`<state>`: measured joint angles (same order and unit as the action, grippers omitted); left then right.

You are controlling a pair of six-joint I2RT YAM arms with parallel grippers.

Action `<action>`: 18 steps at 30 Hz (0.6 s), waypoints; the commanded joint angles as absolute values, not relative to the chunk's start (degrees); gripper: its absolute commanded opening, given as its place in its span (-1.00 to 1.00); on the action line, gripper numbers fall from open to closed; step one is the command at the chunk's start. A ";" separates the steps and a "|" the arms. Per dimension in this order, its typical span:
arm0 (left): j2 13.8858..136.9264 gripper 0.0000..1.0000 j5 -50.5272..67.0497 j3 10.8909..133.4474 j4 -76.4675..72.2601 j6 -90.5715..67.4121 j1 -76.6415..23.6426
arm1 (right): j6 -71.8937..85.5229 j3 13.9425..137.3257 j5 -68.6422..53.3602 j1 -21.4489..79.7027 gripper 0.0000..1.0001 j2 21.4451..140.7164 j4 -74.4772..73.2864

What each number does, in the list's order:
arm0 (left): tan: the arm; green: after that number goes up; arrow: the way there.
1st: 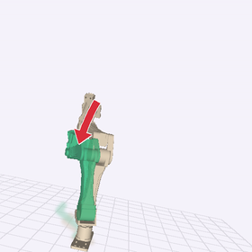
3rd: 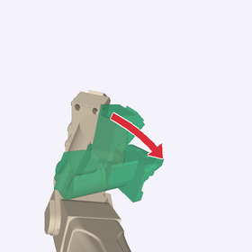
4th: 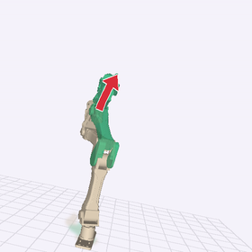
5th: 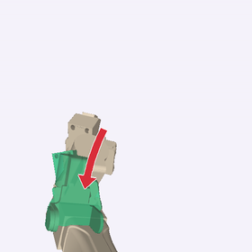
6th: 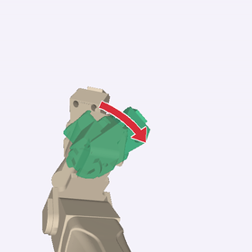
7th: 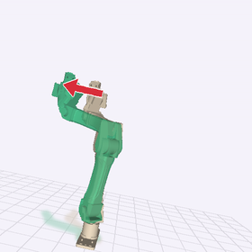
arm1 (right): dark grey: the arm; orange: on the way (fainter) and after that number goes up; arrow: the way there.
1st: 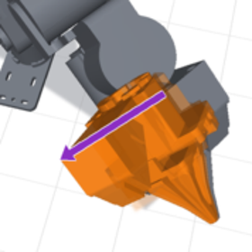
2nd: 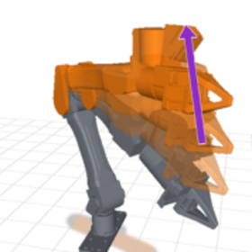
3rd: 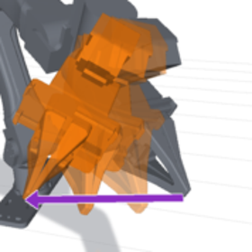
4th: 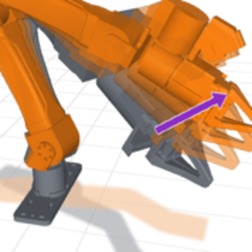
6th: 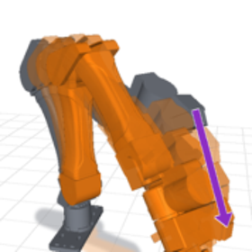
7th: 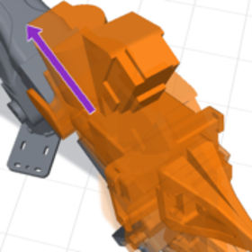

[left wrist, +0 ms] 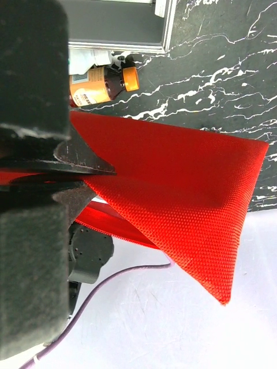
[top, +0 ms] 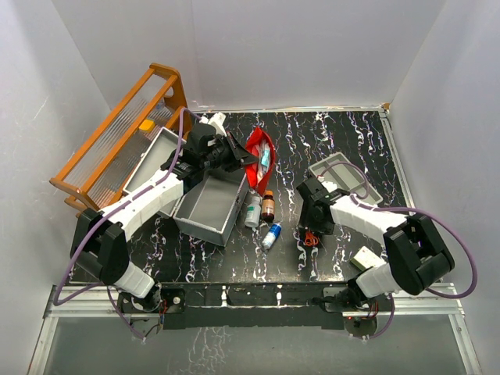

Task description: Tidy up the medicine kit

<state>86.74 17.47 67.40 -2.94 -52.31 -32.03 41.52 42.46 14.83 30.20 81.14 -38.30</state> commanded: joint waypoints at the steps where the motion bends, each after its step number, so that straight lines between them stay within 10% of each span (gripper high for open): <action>1: 85.39 -1.00 19.58 68.15 -4.74 -52.38 -31.77 | 42.20 40.76 12.34 28.11 -0.10 79.70 -35.87; 10: 89.09 -1.00 24.98 71.35 -4.41 -50.90 -31.81 | 43.89 40.54 9.84 27.80 -0.71 79.54 -35.19; 18: 89.60 -1.00 26.34 71.72 -4.48 -50.37 -31.81 | 44.53 43.81 12.73 27.90 -0.27 77.03 -41.90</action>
<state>90.67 23.81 69.01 -2.87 -51.07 -32.03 43.59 41.36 10.74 27.75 79.53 -37.87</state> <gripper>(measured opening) 0.018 0.344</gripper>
